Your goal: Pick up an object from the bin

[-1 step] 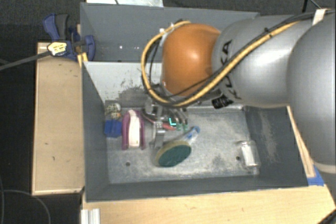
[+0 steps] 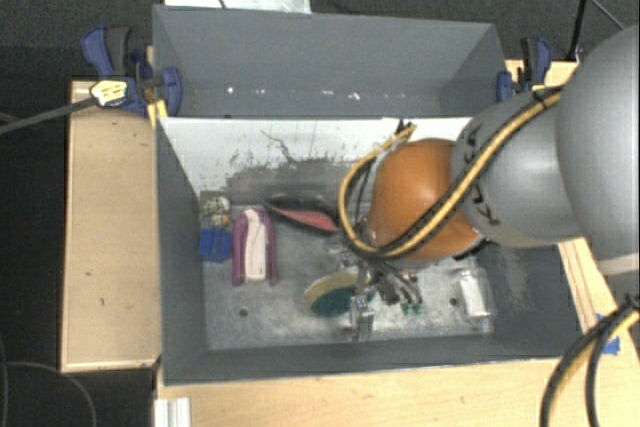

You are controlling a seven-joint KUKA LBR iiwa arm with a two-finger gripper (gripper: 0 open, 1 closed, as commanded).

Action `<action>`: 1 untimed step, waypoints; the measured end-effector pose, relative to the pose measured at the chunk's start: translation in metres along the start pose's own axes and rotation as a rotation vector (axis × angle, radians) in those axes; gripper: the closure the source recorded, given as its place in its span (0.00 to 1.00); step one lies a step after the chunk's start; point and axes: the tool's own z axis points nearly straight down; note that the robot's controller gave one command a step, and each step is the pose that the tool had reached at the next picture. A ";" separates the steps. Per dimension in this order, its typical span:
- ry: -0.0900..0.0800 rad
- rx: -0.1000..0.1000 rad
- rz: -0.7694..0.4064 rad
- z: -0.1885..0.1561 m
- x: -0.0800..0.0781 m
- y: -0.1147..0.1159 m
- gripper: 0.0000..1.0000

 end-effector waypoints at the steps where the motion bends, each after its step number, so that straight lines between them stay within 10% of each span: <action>1: -0.008 -0.003 0.002 -0.003 -0.003 0.003 1.00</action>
Offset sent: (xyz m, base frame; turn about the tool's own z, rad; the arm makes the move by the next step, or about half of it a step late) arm 0.0000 0.0000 0.0000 0.0000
